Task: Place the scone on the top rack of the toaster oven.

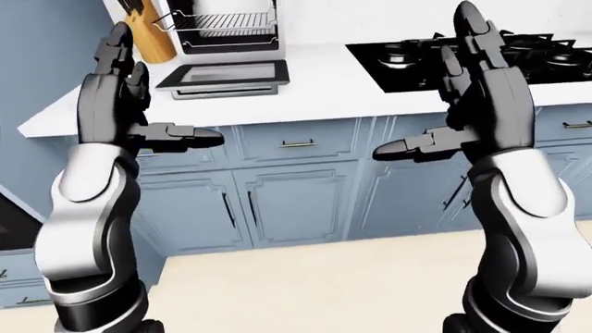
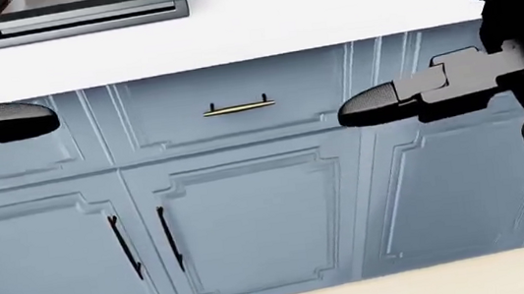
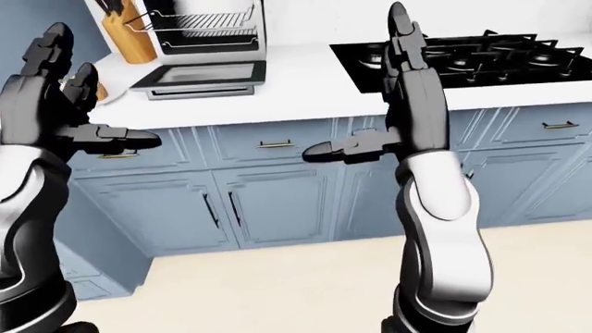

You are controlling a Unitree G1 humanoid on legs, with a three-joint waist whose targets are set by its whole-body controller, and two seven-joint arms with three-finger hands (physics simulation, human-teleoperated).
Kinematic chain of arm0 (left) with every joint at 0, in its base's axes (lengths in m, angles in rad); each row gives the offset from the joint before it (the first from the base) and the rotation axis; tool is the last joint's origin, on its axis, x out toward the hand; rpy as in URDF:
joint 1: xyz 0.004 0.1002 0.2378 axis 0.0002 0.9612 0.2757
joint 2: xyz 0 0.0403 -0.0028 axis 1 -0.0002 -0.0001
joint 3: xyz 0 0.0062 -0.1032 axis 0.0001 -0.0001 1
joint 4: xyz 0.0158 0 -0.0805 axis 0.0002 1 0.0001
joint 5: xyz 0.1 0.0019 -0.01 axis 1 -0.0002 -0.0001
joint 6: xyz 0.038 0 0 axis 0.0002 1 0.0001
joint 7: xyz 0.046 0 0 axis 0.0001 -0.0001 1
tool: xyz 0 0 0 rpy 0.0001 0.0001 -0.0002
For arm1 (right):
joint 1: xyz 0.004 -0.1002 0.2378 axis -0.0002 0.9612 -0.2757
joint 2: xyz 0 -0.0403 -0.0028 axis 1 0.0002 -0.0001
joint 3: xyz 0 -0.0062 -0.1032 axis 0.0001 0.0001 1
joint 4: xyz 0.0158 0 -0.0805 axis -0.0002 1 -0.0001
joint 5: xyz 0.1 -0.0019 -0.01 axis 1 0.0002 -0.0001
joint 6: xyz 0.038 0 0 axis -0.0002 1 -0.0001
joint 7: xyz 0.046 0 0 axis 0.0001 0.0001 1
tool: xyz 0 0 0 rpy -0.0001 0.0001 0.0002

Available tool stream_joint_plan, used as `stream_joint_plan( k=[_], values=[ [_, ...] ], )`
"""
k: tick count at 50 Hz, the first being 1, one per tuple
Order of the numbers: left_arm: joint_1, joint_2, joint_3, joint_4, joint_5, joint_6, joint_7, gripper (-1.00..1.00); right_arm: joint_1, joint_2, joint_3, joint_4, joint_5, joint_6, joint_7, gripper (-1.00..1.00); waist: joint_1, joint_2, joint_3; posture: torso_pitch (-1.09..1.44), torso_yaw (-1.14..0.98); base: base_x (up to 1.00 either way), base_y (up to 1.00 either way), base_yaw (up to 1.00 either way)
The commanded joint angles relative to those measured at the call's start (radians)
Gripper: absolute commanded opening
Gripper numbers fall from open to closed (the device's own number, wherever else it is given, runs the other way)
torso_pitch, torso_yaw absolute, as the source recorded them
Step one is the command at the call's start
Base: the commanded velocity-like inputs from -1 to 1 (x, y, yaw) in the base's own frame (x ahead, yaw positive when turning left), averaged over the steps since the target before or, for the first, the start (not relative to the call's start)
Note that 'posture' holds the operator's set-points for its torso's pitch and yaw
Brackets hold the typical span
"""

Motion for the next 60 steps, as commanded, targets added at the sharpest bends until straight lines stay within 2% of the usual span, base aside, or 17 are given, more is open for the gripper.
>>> stream_joint_plan(
  k=[1, 5, 7, 10, 18, 22, 23, 25, 31, 35, 36, 37, 44, 48, 50, 55, 60],
  values=[
    [-0.036, 0.02, 0.018, -0.035, -0.001, -0.025, 0.015, 1.0, -0.028, -0.005, 0.004, -0.023, 0.005, -0.029, 0.0, 1.0, 0.001, 0.0, -0.01, 0.0, 0.0, 0.34, 0.19, 0.0],
    [-0.021, 0.019, 0.016, -0.011, 0.0, -0.053, 0.025, 1.0, -0.021, -0.002, 0.005, -0.026, 0.007, -0.036, -0.001, 1.0, -0.01, 0.055, -0.015, 0.0, 0.0, 0.35, 0.18, 0.0],
    [-0.033, 0.022, 0.021, -0.029, -0.013, -0.032, 0.029, 1.0, -0.023, -0.004, 0.004, -0.03, 0.007, -0.031, 0.0, 1.0, -0.013, 0.12, -0.04, 0.0, 0.0, 0.35, 0.19, 0.0],
    [-0.045, 0.04, 0.023, -0.045, -0.015, -0.012, 0.026, 1.0, -0.046, -0.011, 0.001, -0.037, 0.011, -0.011, 0.0, 1.0, -0.003, 0.111, -0.012, 0.0, 0.0, 0.34, 0.18, 0.0],
    [-0.051, 0.081, 0.049, -0.101, -0.013, 0.034, 0.015, 1.0, -0.073, -0.015, 0.011, -0.09, 0.009, 0.042, -0.006, 1.0, 0.018, 0.044, -0.01, 0.0, 0.0, 0.35, 0.18, 0.0],
    [-0.044, 0.104, 0.08, -0.131, -0.022, 0.06, 0.013, 1.0, -0.066, -0.01, 0.007, -0.131, 0.011, 0.068, -0.011, 1.0, 0.025, -0.027, -0.031, 0.0, 0.0, 0.34, 0.18, 0.0],
    [-0.038, 0.108, 0.084, -0.14, -0.027, 0.064, 0.011, 1.0, -0.072, -0.013, 0.009, -0.144, 0.012, 0.08, -0.01, 1.0, 0.015, 0.004, -0.021, 0.0, 0.0, 0.34, 0.18, 0.0],
    [-0.026, 0.11, 0.09, -0.156, -0.031, 0.069, 0.013, 1.0, -0.079, -0.016, 0.004, -0.16, 0.015, 0.099, -0.009, 1.0, 0.013, -0.015, -0.01, 0.0, 0.0, 0.34, 0.14, 0.0],
    [-0.032, 0.119, 0.093, -0.16, -0.042, 0.079, 0.025, 1.0, -0.086, -0.019, 0.014, -0.171, 0.01, 0.11, -0.013, 1.0, -0.004, 0.025, -0.006, 0.0, 0.0, 0.31, 0.14, 0.0],
    [-0.027, 0.125, 0.098, -0.163, -0.046, 0.08, 0.027, 1.0, -0.076, -0.009, 0.016, -0.164, 0.008, 0.095, -0.017, 1.0, 0.0, 0.126, -0.041, 0.0, 0.0, 0.21, 0.14, 0.0],
    [-0.026, 0.128, 0.098, -0.165, -0.046, 0.082, 0.027, 1.0, -0.074, -0.009, 0.016, -0.166, 0.006, 0.096, -0.017, 1.0, 0.002, 0.096, -0.033, 0.0, 0.0, 0.15, 0.06, 0.0],
    [-0.027, 0.13, 0.101, -0.164, -0.046, 0.082, 0.027, 1.0, -0.073, -0.009, 0.015, -0.168, 0.005, 0.096, -0.017, 1.0, -0.004, 0.123, -0.024, 0.0, 0.0, 0.12, 0.06, 0.0],
    [-0.024, 0.137, 0.103, -0.164, -0.043, 0.082, 0.024, 1.0, -0.069, -0.009, 0.02, -0.174, -0.009, 0.101, -0.009, 1.0, 0.004, 0.065, 0.014, 0.0, 0.0, 0.02, 0.01, 0.0],
    [-0.029, 0.139, 0.104, -0.169, -0.044, 0.088, 0.028, 1.0, -0.069, -0.015, 0.023, -0.176, -0.02, 0.104, -0.001, 1.0, 0.018, -0.004, -0.002, 0.0, 0.0, 0.0, 0.0, 0.0],
    [-0.031, 0.138, 0.107, -0.18, -0.046, 0.097, 0.034, 1.0, -0.081, -0.013, 0.016, -0.176, -0.017, 0.113, 0.002, 1.0, 0.022, 0.02, -0.024, 0.0, 0.0, 0.0, 0.04, 0.0],
    [-0.016, 0.145, 0.121, -0.192, -0.049, 0.102, 0.037, 1.0, -0.08, -0.011, 0.005, -0.165, -0.008, 0.099, 0.002, 1.0, 0.007, 0.007, -0.039, 0.0, 0.0, 0.0, 0.09, 0.0],
    [-0.011, 0.146, 0.121, -0.195, -0.049, 0.1, 0.043, 1.0, -0.077, -0.009, 0.013, -0.152, -0.004, 0.079, -0.006, 1.0, -0.001, 0.07, -0.01, 0.0, 0.0, 0.0, 0.06, 0.0]
  ],
)
